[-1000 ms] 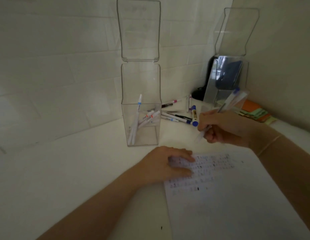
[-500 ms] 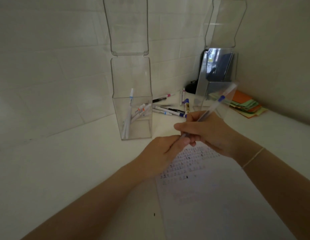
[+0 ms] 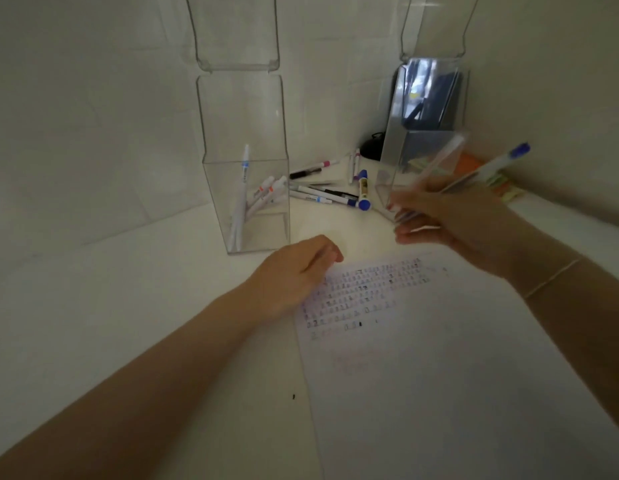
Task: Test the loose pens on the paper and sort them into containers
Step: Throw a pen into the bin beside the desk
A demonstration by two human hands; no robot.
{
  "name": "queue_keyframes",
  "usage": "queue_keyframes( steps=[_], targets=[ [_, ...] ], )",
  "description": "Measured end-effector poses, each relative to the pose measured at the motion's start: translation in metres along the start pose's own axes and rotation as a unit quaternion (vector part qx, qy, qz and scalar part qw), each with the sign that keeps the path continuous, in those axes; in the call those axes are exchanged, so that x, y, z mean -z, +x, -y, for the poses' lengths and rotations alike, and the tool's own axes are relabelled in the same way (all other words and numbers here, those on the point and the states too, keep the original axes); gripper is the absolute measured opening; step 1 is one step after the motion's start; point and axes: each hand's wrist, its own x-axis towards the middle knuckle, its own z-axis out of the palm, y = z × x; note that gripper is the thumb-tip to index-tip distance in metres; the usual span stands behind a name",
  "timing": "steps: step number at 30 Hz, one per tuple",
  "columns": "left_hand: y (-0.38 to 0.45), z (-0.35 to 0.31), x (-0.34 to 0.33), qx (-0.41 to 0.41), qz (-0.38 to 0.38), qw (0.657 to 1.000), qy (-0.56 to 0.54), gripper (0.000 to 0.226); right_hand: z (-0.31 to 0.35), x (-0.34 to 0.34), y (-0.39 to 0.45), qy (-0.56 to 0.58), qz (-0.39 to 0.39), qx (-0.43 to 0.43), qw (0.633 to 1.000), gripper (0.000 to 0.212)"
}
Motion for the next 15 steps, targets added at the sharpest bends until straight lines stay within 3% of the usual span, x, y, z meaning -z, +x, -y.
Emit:
queue_keyframes(
  steps=[5, 10, 15],
  targets=[
    [-0.006, -0.001, -0.008, -0.073, 0.007, 0.986, 0.147, 0.019, -0.043, -0.046, -0.027, 0.038, -0.005, -0.057, 0.998, 0.016],
    [-0.008, 0.000, -0.010, -0.085, 0.005, 0.981, 0.173, 0.030, -0.072, -0.055, -0.037, -0.085, -0.132, 0.040, 0.987, 0.028],
    [-0.008, 0.002, -0.011, -0.088, -0.010, 0.981, 0.172, 0.034, -0.075, -0.060, -0.038, -0.117, -0.149, 0.076, 0.979, 0.027]
  ],
)
